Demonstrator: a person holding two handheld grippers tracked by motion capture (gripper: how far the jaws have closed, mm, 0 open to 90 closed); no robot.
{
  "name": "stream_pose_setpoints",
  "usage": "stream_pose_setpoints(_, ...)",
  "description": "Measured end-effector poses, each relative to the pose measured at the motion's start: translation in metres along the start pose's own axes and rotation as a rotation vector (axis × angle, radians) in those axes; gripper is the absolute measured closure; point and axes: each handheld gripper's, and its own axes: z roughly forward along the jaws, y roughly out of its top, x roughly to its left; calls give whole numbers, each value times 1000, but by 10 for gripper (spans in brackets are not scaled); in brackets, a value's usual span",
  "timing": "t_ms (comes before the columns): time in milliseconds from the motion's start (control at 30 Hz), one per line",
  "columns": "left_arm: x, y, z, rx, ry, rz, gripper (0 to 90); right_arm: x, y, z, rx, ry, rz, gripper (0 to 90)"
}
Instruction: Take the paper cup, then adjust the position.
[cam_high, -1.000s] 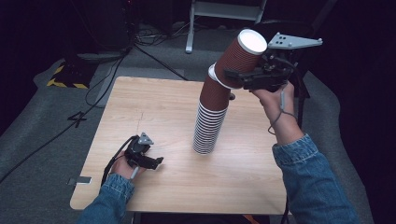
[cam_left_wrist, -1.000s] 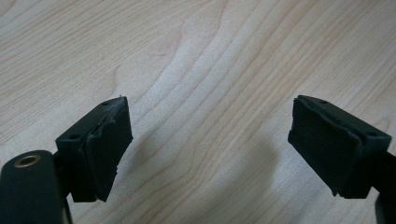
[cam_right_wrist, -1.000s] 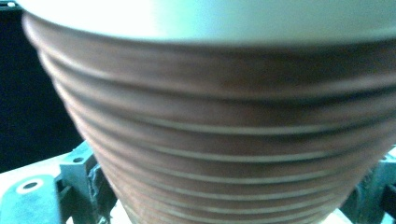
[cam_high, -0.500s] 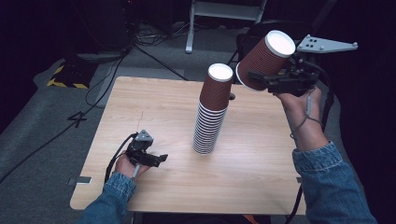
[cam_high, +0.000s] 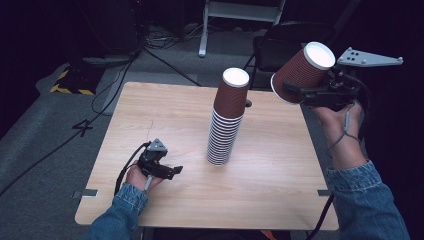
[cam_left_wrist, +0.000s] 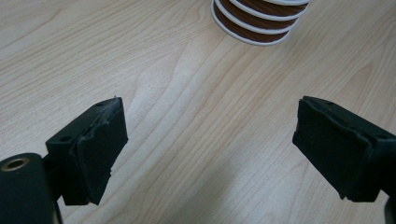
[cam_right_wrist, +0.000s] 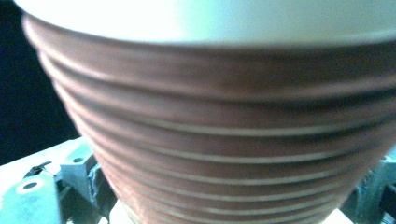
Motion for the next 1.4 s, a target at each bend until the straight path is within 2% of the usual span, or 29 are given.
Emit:
stream_pose_setpoints(67, -1, 1, 0, -5, 5, 12, 104, -1, -2, -2, -2, -4, 6, 113)
stream_pose_setpoints(267, -8, 6, -2, -29, -22, 32, 123, -8, -15, -9, -2, -21, 31, 113)
stream_pose_setpoints(333, -14, 11, -3, -37, -30, 55, 125, -11, -24, -12, 2, -25, 47, 113)
stream_pose_setpoints(433, -21, 14, -4, -53, -42, 67, 125, -13, -37, -13, 10, -30, 62, 113)
stream_pose_setpoints(533, -24, 16, -6, -61, -50, 72, 126, -13, -44, -12, 22, -33, 65, 113)
stream_pose_setpoints(667, -29, 22, -12, -87, -56, 73, 130, -13, -64, -7, 43, -39, 78, 112)
stream_pose_setpoints(800, -35, 29, -21, -126, -88, 57, 153, -10, -82, -1, 55, -37, 80, 112)
stream_pose_setpoints(867, -36, 30, -22, -139, -98, 52, 162, -9, -85, 0, 55, -37, 78, 112)
stream_pose_setpoints(933, -43, 37, -26, -147, -110, 65, 162, -7, -97, 5, 59, -25, 85, 112)
stream_pose_setpoints(1067, -56, 46, -27, -152, -120, 98, 179, -1, -108, 11, 75, -18, 83, 112)
stream_pose_setpoints(1167, -63, 50, -26, -144, -130, 107, 186, 3, -114, 14, 81, -13, 75, 112)
stream_pose_setpoints(1333, -68, 54, -23, -152, -141, 120, 192, 10, -125, 19, 84, 7, 83, 112)
stream_pose_setpoints(1400, -69, 56, -19, -158, -153, 123, 195, 16, -139, 27, 101, 20, 89, 112)
